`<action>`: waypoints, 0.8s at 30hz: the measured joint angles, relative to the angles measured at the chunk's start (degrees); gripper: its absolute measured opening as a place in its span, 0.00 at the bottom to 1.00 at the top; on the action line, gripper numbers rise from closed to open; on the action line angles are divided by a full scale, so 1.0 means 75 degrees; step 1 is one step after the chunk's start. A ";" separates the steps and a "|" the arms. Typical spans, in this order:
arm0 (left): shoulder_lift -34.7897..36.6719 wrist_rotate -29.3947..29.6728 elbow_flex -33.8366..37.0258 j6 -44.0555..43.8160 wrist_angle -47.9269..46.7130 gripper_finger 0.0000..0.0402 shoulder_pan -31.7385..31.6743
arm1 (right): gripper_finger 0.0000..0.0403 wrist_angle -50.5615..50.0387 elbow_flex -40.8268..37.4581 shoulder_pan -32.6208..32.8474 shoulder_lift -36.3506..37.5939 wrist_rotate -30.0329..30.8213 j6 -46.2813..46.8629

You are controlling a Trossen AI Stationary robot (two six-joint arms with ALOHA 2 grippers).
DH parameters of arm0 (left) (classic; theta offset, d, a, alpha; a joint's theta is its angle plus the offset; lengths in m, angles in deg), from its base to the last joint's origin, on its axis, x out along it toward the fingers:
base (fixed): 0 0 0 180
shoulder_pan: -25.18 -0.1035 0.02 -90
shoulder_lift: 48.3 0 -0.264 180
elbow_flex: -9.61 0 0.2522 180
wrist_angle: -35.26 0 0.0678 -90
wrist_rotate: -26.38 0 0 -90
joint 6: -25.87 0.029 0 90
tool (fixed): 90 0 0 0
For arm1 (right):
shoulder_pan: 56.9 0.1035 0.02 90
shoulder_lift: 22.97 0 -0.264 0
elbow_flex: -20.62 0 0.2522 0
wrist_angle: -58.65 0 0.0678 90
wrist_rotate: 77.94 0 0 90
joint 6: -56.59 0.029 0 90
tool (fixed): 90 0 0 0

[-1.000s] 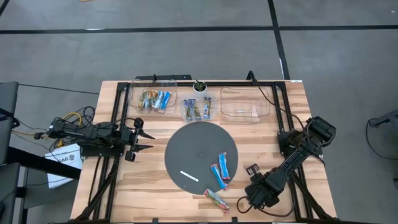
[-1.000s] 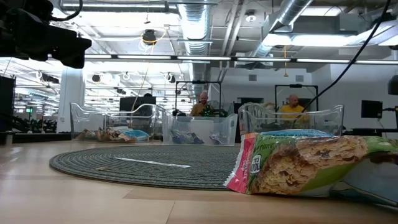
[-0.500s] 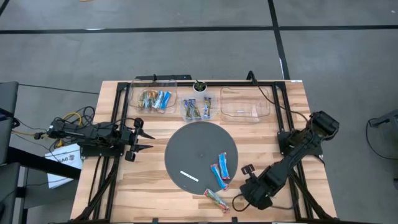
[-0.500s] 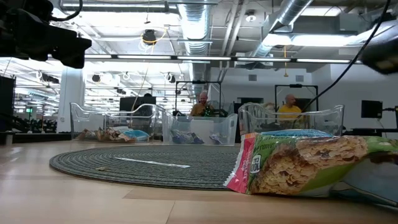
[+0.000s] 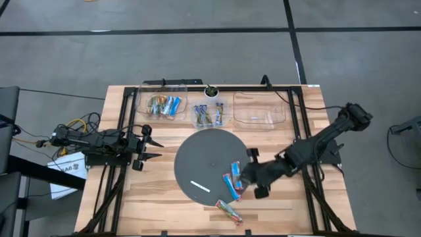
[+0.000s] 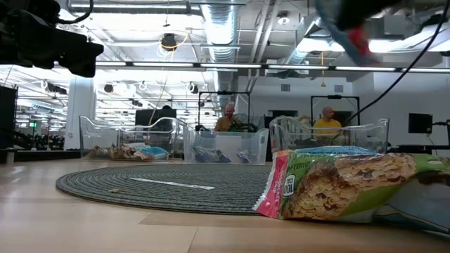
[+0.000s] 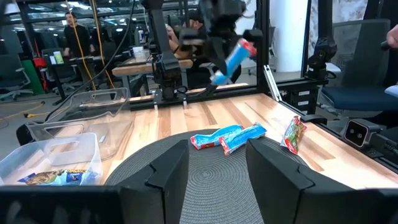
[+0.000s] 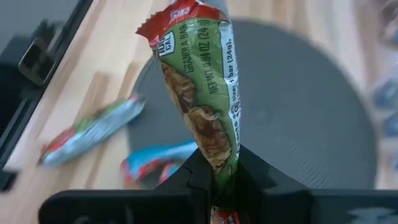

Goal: Pick and place Granola Bars by type
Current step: Put the red granola bar into the right transparent bin

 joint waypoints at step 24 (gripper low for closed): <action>0.0000 0.0000 0.0000 0.0000 0.0000 0.38 0.0000 | 0.07 0.2899 0.0006 -0.3514 0.0265 -0.0067 -0.2060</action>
